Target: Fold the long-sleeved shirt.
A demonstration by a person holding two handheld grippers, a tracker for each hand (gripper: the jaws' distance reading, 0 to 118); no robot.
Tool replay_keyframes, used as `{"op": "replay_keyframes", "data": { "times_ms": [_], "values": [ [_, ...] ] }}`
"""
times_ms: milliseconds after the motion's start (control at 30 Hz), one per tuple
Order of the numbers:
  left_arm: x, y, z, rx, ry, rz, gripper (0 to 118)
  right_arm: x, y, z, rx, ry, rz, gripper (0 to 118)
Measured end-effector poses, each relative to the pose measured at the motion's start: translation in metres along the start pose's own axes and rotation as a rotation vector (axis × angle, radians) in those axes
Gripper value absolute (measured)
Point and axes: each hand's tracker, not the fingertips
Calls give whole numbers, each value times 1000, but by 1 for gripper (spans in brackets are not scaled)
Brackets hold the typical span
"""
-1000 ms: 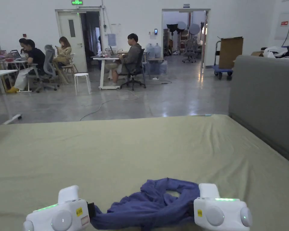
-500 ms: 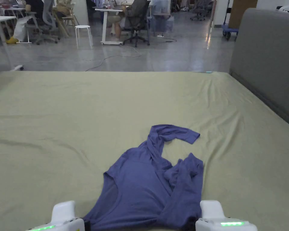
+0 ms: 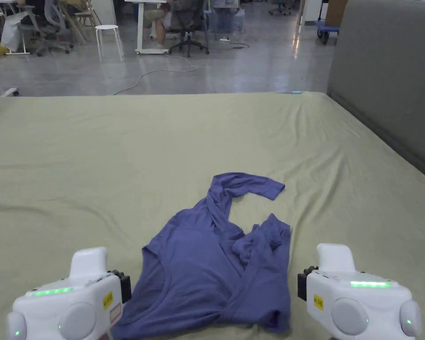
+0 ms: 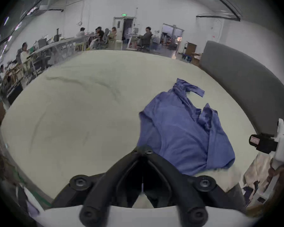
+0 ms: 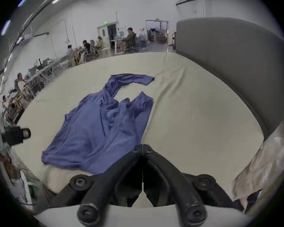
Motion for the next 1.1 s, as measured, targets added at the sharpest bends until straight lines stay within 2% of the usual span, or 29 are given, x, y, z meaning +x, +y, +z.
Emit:
{"op": "replay_keyframes", "data": {
  "times_ms": [33,100,167,200,233,267,300,500,600,633,667,700,733,767,800,833,867,933,967,1000,1100],
  "values": [
    [1,7,-9,1,-32,-34,0,0,4,-6,-15,15,35,0],
    [13,35,-25,20,-22,-55,0,-4,13,-16,-23,-30,29,0],
    [19,59,-46,16,-38,-73,2,-4,19,-25,-21,-27,31,0],
    [23,72,-59,17,-36,-75,20,-4,21,-29,-26,-25,27,0],
    [26,86,-77,29,-40,-83,52,-2,24,-30,-34,-15,14,0],
    [30,102,-97,29,-46,-108,100,-1,25,-33,-43,-1,-7,0],
    [30,111,-118,11,-59,-137,118,-1,25,-37,-52,8,-16,0],
    [49,141,-236,-203,-17,-170,116,8,23,-54,-110,2,-32,0],
    [54,131,-268,-245,-74,-173,113,16,29,-69,-131,-7,-47,0],
    [58,125,-276,-254,-95,-169,109,20,35,-73,-135,-9,-49,0],
    [64,119,-280,-277,-91,-172,92,24,44,-79,-133,-11,-54,0],
    [67,114,-272,-272,-71,-195,79,26,51,-84,-126,-17,-61,0],
    [71,114,-259,-208,-57,-236,76,29,64,-91,-99,-23,-77,0],
    [74,116,-251,-217,-109,-231,43,31,78,-98,-46,-32,-97,10],
    [75,118,-245,-215,-172,-206,1,31,92,-107,-49,-57,-82,34],
    [73,121,-238,-199,-194,-179,0,31,111,-123,-87,-43,-67,63],
    [75,122,-234,-210,-152,-203,0,31,129,-141,-151,-6,-14,85],
    [77,123,-228,-206,-156,-234,0,29,161,-170,-143,25,22,83],
    [72,126,-229,-205,-162,-234,0,25,175,-190,-160,-43,30,83],
    [71,126,-228,-206,-163,-228,0,23,186,-205,-195,-59,47,83],
    [63,128,-226,-216,-165,-189,0,17,207,-251,-336,-6,86,83]
  ]
}}
